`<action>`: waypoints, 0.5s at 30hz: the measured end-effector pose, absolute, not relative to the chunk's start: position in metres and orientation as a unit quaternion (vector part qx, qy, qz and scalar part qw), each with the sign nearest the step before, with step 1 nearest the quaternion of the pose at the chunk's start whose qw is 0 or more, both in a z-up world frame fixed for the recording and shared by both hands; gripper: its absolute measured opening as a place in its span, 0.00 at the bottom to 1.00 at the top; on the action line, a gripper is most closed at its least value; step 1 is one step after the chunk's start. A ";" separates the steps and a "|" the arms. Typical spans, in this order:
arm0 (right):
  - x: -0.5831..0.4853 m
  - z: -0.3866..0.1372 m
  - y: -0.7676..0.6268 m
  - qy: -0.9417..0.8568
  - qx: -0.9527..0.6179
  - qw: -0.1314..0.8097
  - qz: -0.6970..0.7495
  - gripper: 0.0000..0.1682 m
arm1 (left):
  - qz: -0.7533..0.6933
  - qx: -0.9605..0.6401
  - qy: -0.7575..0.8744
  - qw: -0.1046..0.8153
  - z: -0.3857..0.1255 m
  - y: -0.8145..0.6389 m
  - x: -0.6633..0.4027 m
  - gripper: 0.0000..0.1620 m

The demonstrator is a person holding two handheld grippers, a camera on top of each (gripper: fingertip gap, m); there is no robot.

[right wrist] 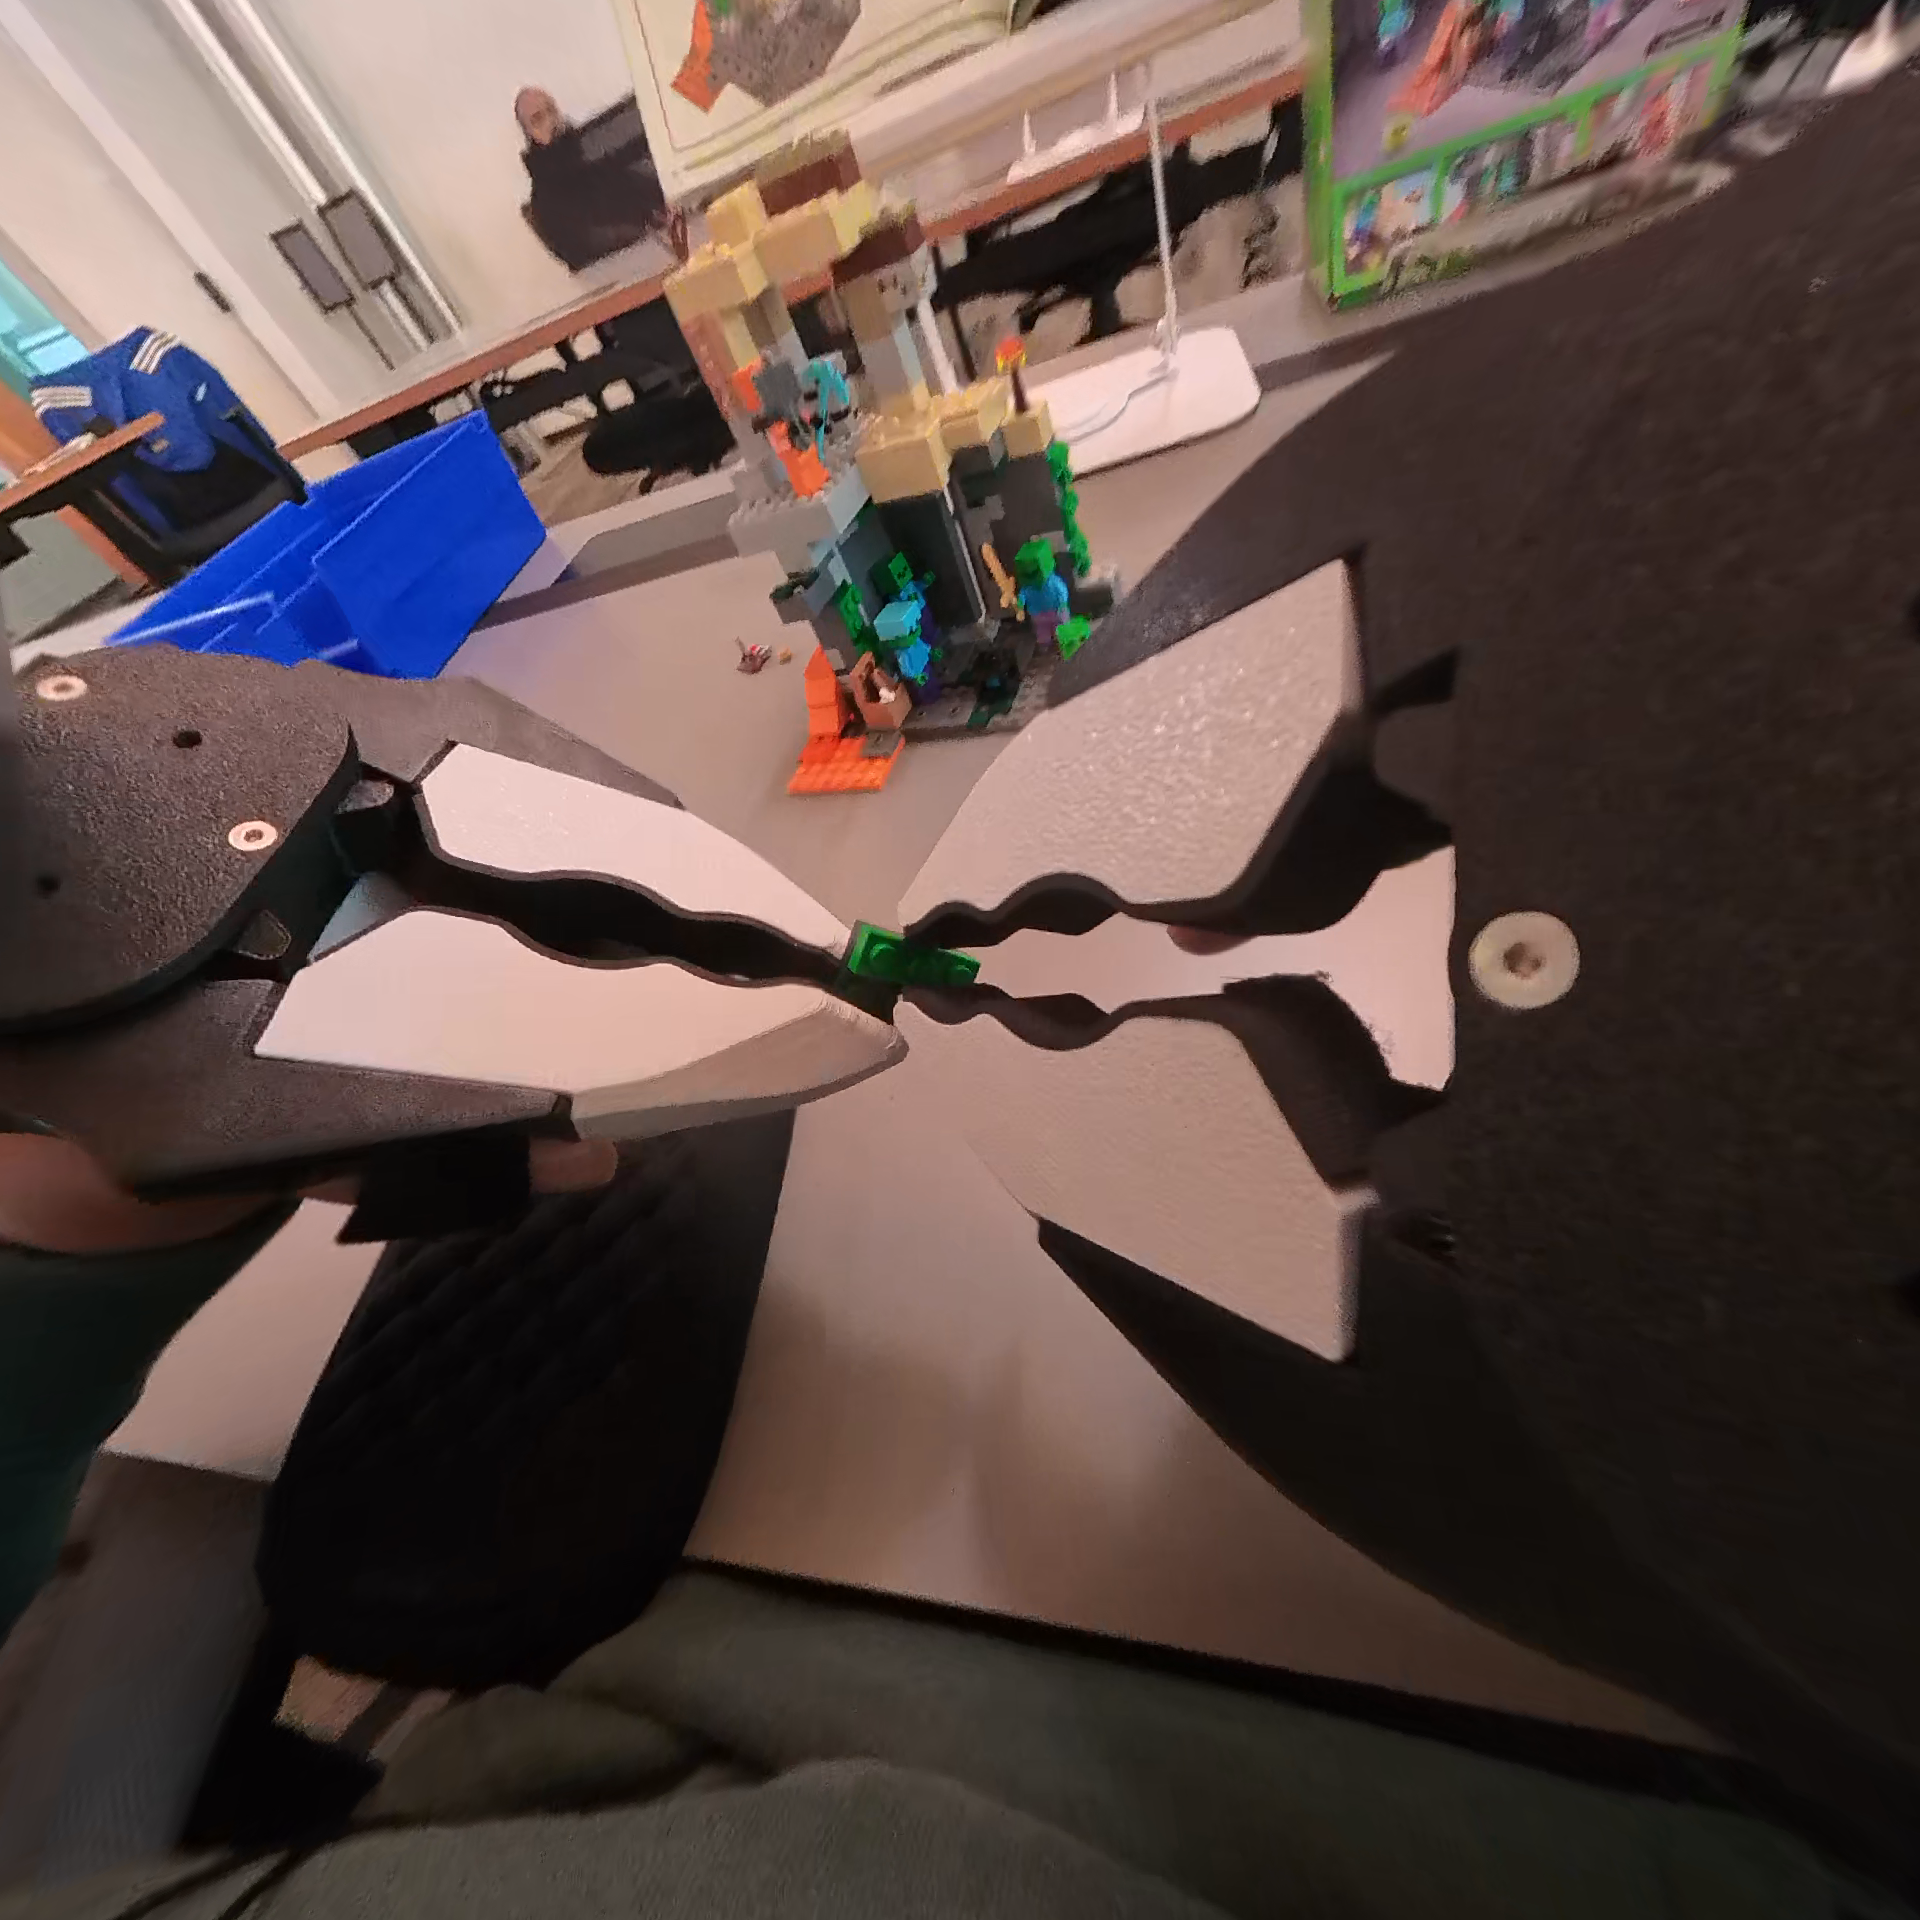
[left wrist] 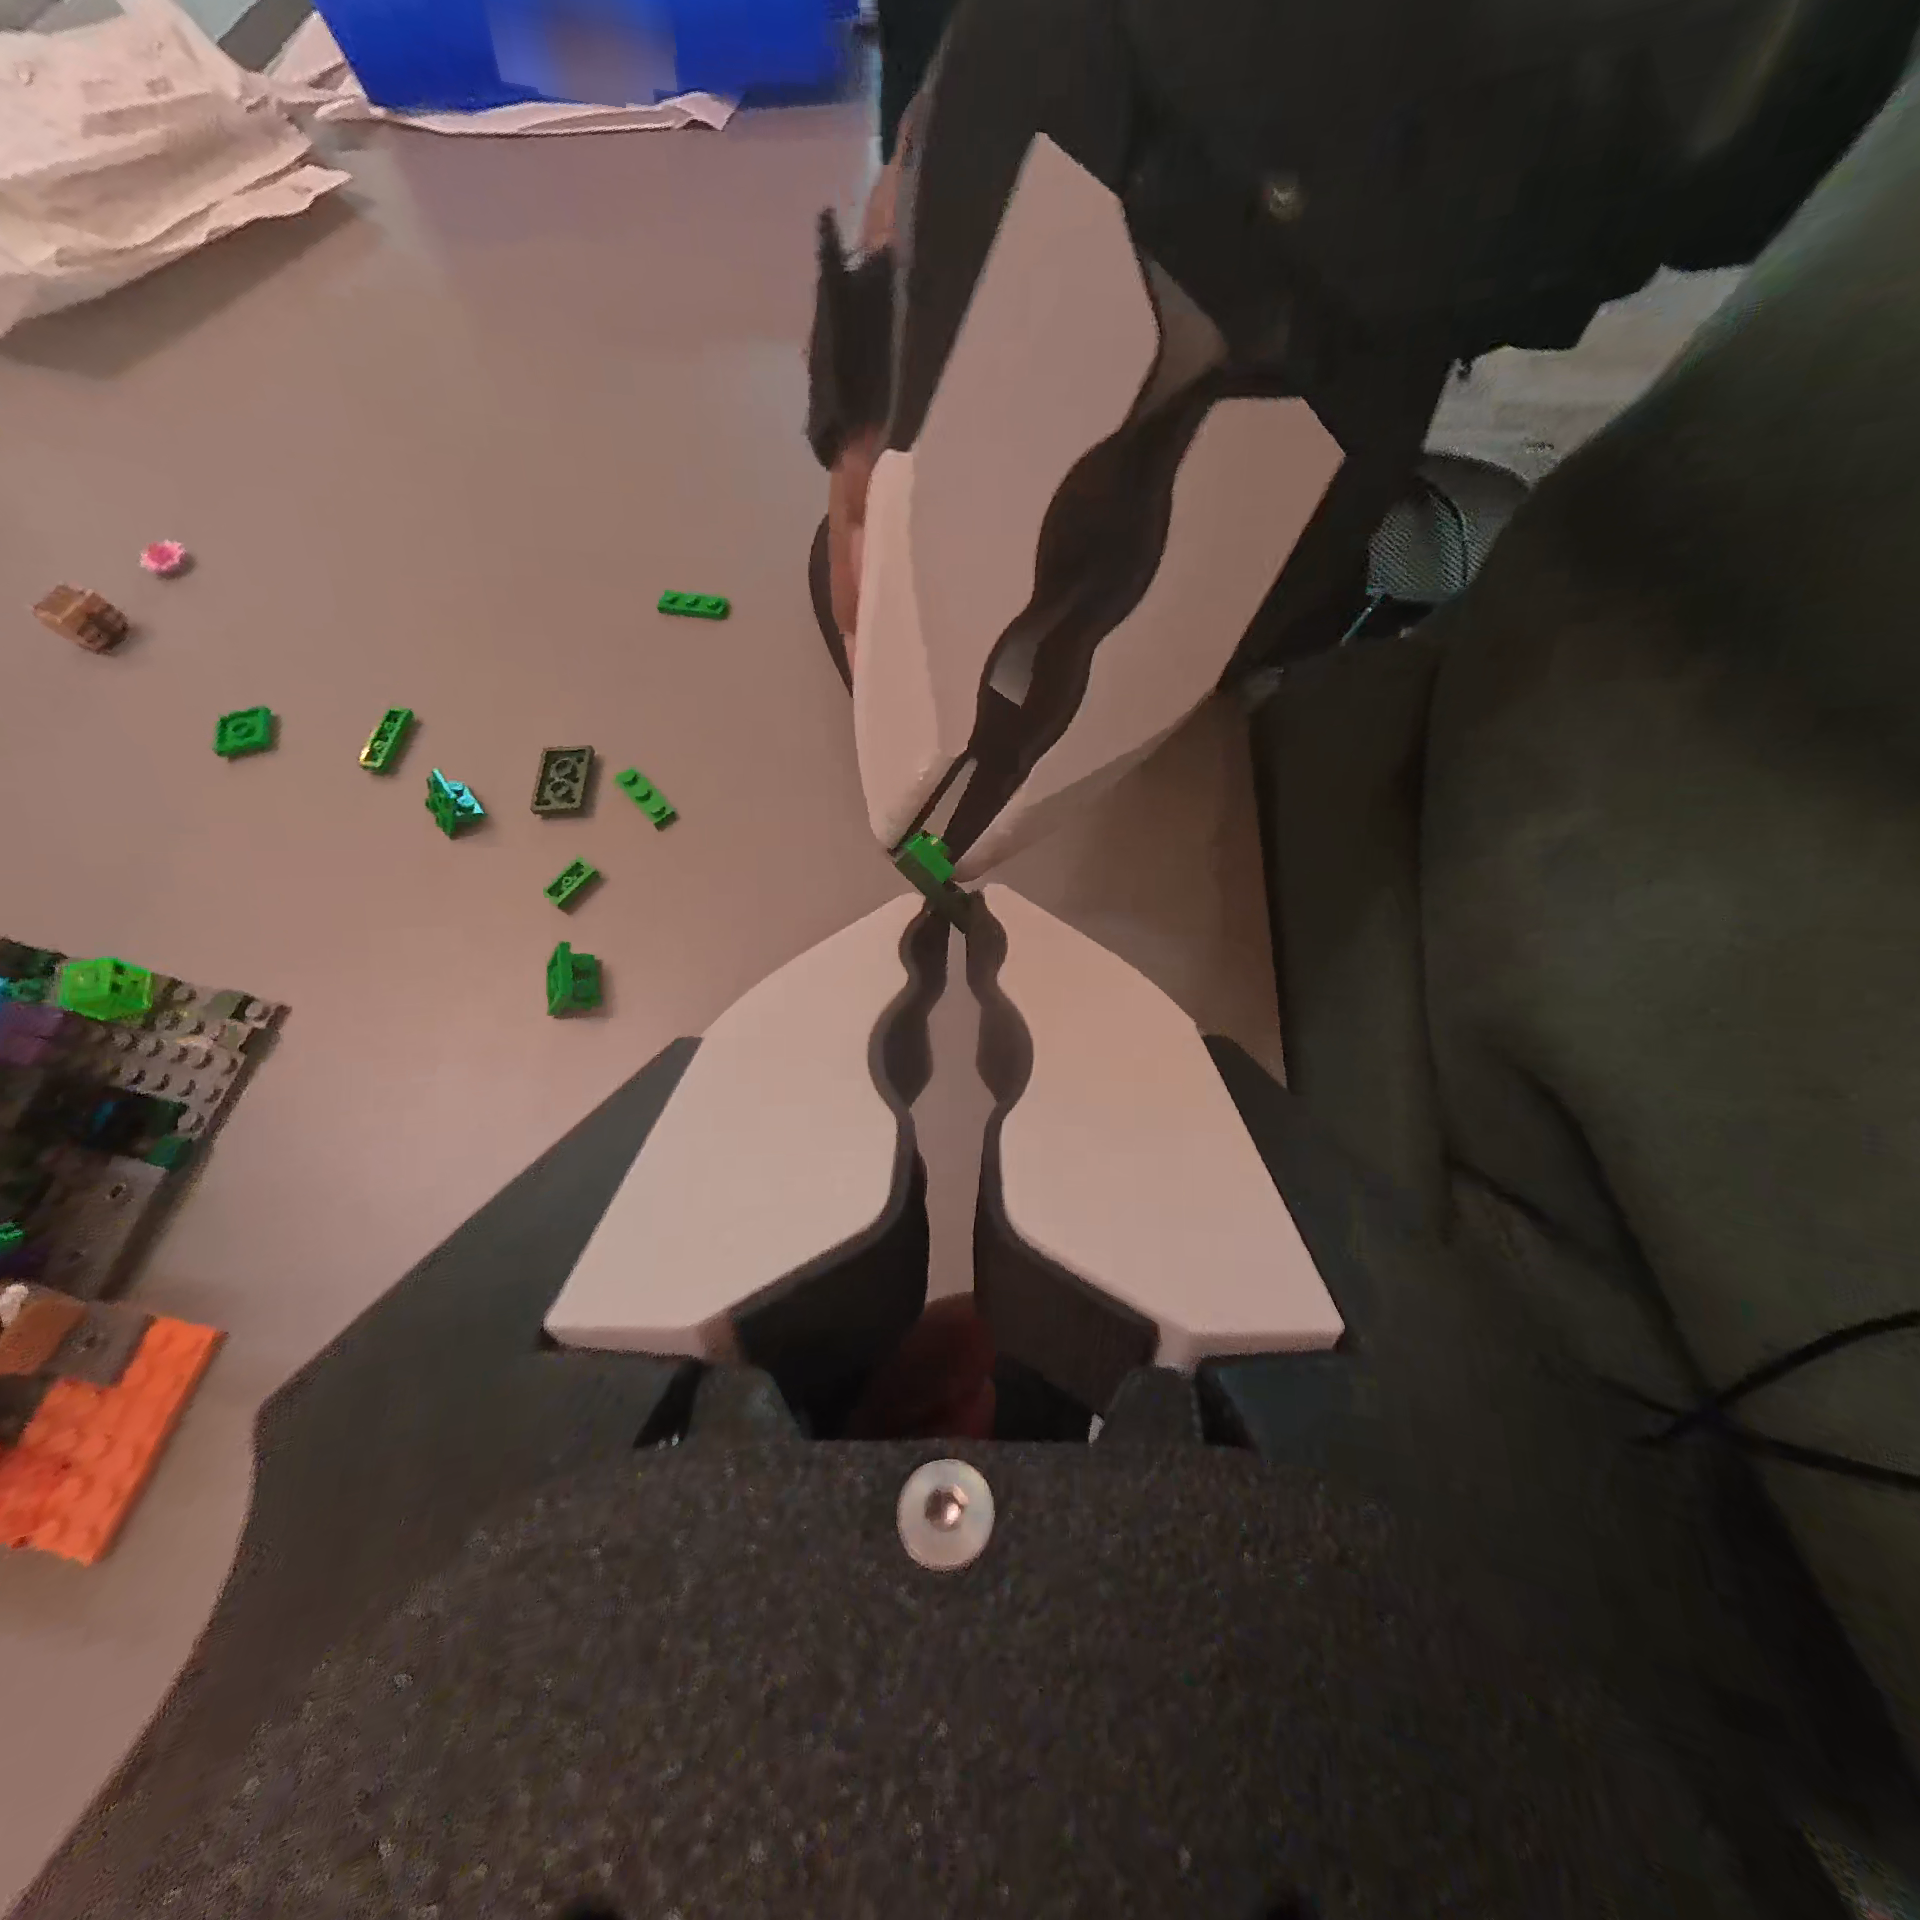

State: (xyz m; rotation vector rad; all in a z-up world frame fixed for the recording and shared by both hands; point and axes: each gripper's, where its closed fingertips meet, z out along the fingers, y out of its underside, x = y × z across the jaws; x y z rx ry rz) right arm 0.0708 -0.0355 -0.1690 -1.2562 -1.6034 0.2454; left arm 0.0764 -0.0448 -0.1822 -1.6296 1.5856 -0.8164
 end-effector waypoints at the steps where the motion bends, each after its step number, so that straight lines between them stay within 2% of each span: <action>1: 0.071 -0.170 -0.037 -0.667 -0.529 0.509 0.125 0.04 | -0.315 -0.624 0.621 0.354 -0.183 -0.047 0.076 0.02; 6: 0.072 -0.173 -0.043 -0.638 -0.567 0.452 0.260 0.04 | -0.320 -0.599 0.645 0.349 -0.185 -0.053 0.078 0.02; 15: 0.075 -0.171 -0.045 -0.585 -0.593 0.405 0.378 0.04 | -0.351 -0.591 0.636 0.352 -0.181 -0.056 0.081 0.01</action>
